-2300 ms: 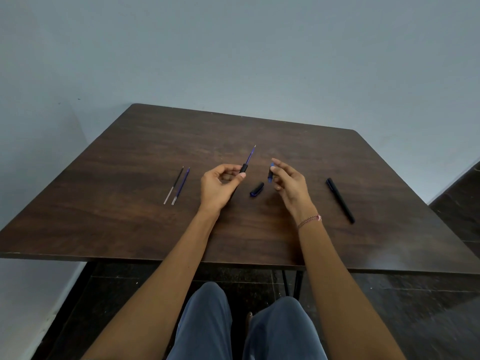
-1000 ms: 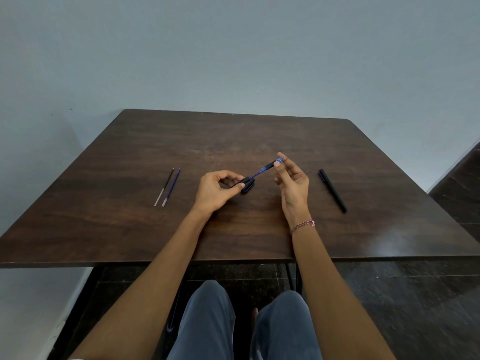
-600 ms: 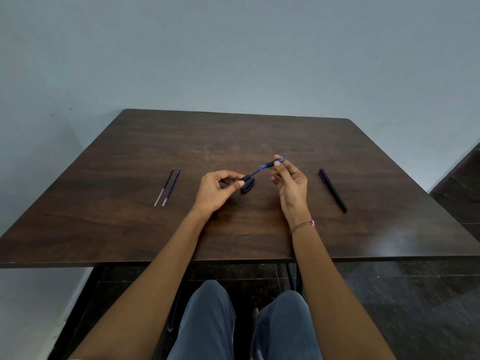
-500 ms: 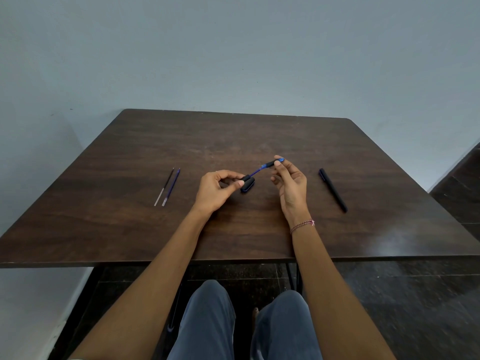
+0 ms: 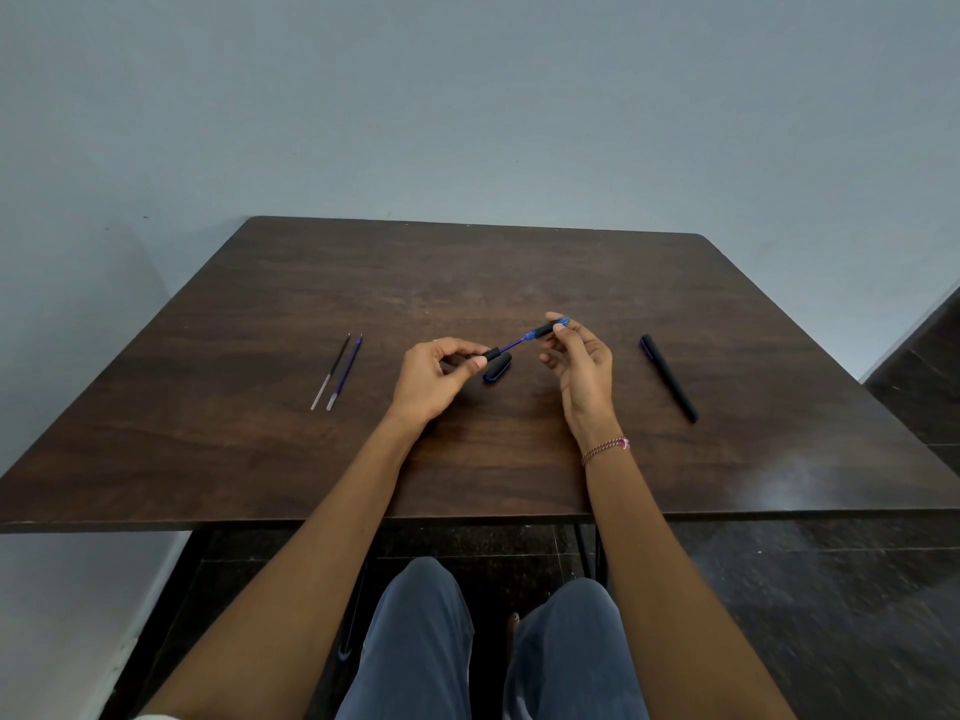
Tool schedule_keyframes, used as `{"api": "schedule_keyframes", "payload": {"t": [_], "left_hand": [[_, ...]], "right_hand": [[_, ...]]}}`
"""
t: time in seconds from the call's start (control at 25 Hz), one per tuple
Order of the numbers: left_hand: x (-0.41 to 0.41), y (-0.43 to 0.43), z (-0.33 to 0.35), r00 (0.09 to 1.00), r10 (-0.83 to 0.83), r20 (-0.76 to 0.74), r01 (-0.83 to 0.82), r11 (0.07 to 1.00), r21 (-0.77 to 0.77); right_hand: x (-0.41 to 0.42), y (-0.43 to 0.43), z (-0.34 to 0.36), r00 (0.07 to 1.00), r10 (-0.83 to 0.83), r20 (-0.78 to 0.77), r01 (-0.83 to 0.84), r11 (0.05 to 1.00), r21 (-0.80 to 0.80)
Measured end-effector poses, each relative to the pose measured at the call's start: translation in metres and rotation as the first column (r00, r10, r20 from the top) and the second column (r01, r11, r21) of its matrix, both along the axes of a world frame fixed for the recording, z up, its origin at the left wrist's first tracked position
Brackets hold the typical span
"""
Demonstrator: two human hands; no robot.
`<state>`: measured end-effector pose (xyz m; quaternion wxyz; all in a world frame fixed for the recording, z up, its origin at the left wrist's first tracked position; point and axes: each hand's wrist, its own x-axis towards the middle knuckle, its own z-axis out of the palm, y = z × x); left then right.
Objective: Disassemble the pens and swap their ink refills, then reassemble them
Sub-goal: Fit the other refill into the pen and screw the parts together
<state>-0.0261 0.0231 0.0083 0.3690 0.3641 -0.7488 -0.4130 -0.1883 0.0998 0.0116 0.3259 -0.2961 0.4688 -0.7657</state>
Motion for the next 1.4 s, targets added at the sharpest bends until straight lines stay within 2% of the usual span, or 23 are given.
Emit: {"api": "schedule_keyframes", "payload": {"t": [0.16, 0.32, 0.8, 0.92, 1.0, 1.12, 1.4], "left_hand": [[-0.0002, 0.0012, -0.0003, 1.000, -0.001, -0.011, 0.001, 1.000, -0.003], [-0.0001, 0.0032, 0.0000, 1.000, -0.011, -0.013, 0.011, 1.000, -0.027], [0.0011, 0.0035, -0.0008, 0.999, -0.040, -0.021, 0.039, 0.998, -0.051], [0.0012, 0.0023, -0.0013, 0.999, -0.042, -0.027, 0.042, 0.999, -0.027], [0.0012, 0.0016, -0.0021, 0.998, -0.050, -0.039, 0.050, 0.999, -0.007], [0.0010, 0.0017, -0.0028, 0.996, -0.061, -0.067, 0.063, 0.998, 0.026], [0.0031, 0.0050, 0.0012, 0.976, -0.172, -0.132, 0.196, 0.961, 0.197]], "right_hand": [[0.0001, -0.0005, -0.0016, 0.996, -0.035, -0.083, 0.037, 0.999, 0.030], [0.0070, -0.0048, -0.0056, 0.939, 0.030, -0.343, 0.017, 0.991, 0.134], [0.0075, -0.0052, -0.0071, 0.922, 0.035, -0.386, 0.026, 0.988, 0.151], [0.0075, -0.0054, -0.0070, 0.944, 0.056, -0.325, -0.011, 0.990, 0.139], [0.0058, -0.0059, -0.0054, 0.977, 0.097, -0.191, -0.085, 0.994, 0.072], [0.0035, -0.0039, -0.0027, 0.976, 0.216, -0.036, -0.217, 0.976, -0.033], [0.0009, -0.0030, -0.0024, 0.971, 0.229, -0.072, -0.231, 0.973, -0.013]]}}
